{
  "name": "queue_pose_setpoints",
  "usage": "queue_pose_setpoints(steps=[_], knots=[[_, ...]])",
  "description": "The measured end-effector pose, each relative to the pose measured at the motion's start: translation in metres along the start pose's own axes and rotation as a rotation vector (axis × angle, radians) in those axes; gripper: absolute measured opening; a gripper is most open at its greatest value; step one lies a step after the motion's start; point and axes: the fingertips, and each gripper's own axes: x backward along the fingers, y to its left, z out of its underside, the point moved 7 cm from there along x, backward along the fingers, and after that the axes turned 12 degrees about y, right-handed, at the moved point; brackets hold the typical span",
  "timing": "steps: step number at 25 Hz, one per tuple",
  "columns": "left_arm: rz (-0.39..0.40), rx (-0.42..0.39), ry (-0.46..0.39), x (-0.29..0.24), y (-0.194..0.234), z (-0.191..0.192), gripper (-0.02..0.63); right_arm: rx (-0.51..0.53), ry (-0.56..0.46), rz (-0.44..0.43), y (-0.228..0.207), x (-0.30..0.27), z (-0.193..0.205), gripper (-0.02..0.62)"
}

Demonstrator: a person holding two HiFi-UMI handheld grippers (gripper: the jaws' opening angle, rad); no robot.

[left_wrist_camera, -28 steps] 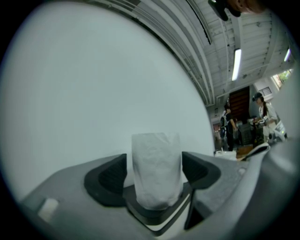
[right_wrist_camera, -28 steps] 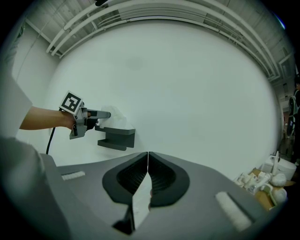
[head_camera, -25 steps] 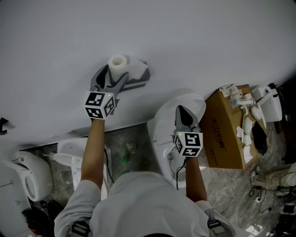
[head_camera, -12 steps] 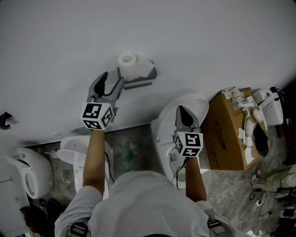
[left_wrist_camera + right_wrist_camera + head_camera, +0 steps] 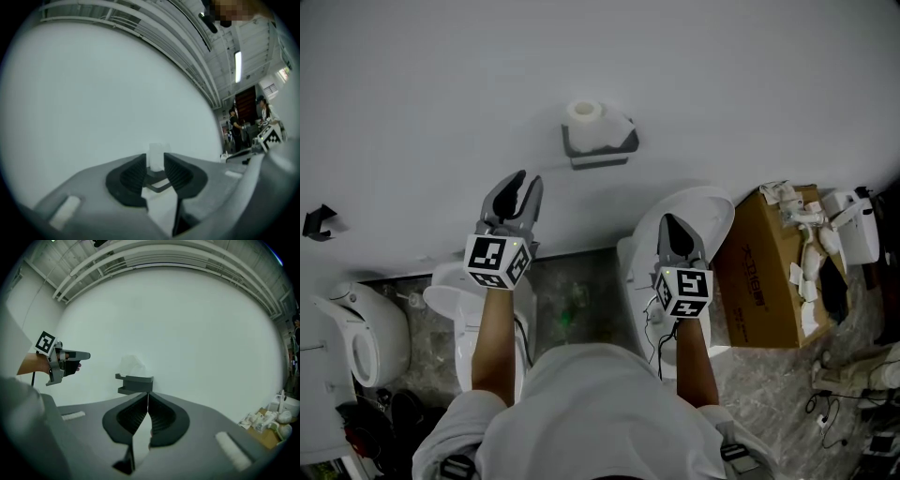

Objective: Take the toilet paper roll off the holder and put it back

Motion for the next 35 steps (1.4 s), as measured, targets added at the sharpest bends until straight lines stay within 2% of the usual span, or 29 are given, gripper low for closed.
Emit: queue_pose_setpoints(steps=[15, 21, 35], knots=[[-0.040, 0.058, 0.038, 0.073, -0.002, 0.030, 0.003, -0.026, -0.002, -0.025, 0.033, 0.028, 0.012, 0.005], [-0.047, 0.065, 0.066, 0.081, -0.002, 0.039, 0.000, -0.025, -0.001, -0.028, 0.033, 0.033, 0.014, 0.005], [-0.051, 0.066, 0.060, 0.083, -0.006, 0.038, 0.000, -0.014, 0.001, -0.049, 0.036, 0.034, 0.012, 0.005]])
